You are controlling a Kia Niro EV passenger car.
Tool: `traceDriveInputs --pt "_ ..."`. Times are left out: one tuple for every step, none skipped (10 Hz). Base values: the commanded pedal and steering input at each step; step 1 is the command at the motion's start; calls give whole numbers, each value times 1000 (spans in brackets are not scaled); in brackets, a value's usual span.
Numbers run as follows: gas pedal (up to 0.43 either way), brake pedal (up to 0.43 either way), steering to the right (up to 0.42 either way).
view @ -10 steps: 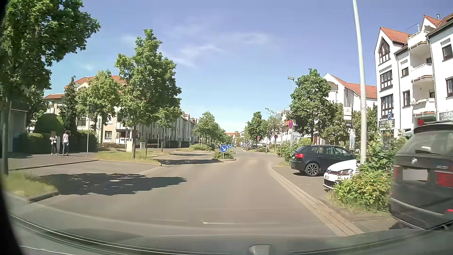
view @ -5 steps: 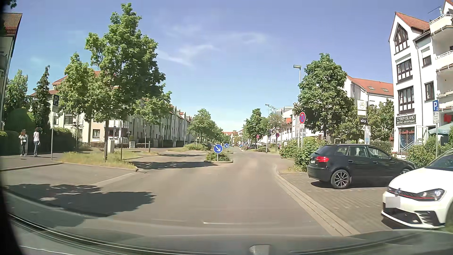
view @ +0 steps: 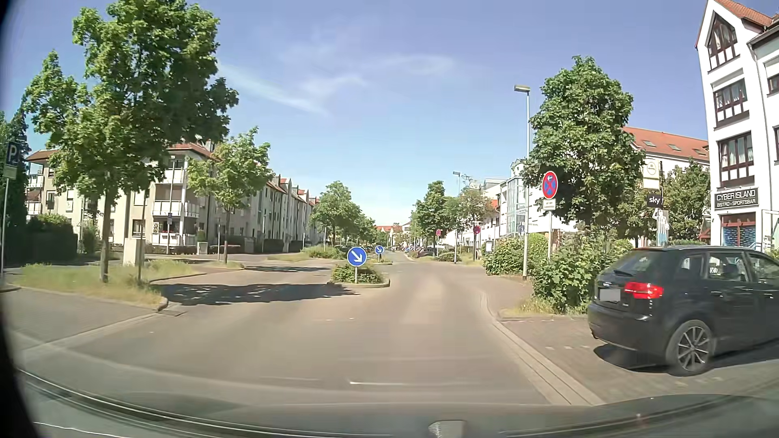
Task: Follow the waypoints while adhering to traffic rules and regulations
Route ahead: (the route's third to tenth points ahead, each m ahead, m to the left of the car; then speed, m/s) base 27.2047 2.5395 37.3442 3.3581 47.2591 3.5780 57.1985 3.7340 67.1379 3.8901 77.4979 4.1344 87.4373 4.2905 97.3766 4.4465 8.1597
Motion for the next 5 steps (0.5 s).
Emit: traceDriveInputs --pt "0 30 24" --pt "0 30 24" --pt "0 30 25" --pt "0 30 26" --pt "0 30 27"
